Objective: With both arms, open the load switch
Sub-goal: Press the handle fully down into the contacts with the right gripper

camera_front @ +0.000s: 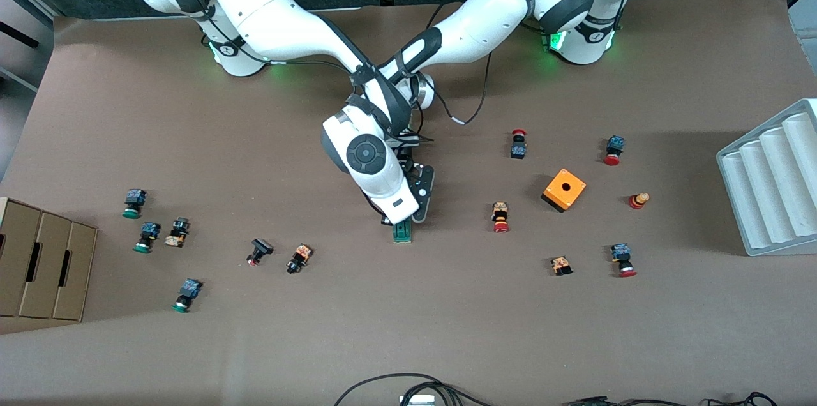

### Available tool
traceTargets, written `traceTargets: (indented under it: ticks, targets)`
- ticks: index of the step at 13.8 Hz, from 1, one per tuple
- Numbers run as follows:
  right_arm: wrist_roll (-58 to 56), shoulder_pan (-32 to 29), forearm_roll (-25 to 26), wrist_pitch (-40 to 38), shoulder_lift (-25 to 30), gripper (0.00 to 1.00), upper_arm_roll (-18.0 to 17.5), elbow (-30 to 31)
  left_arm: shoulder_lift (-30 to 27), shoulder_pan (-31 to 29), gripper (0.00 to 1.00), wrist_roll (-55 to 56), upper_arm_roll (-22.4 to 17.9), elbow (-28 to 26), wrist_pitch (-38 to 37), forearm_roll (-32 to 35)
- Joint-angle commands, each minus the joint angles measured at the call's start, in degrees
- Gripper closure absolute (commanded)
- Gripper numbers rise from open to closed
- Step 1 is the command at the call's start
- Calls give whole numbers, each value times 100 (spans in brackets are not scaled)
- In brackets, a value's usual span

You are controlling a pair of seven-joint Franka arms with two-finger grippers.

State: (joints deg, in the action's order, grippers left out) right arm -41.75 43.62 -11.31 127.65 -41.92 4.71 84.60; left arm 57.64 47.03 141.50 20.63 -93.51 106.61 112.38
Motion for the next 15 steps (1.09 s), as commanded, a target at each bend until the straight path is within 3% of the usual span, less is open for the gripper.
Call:
traceTargets:
  ticks: [1,15]
  targets:
    - [167,86,120,-56,140,63,21,197,160,8,56,-131,-50,210,176,73]
    - [264,121,129,-4,96,63,21,294,152,8,56,-131,-50,210,176,73]
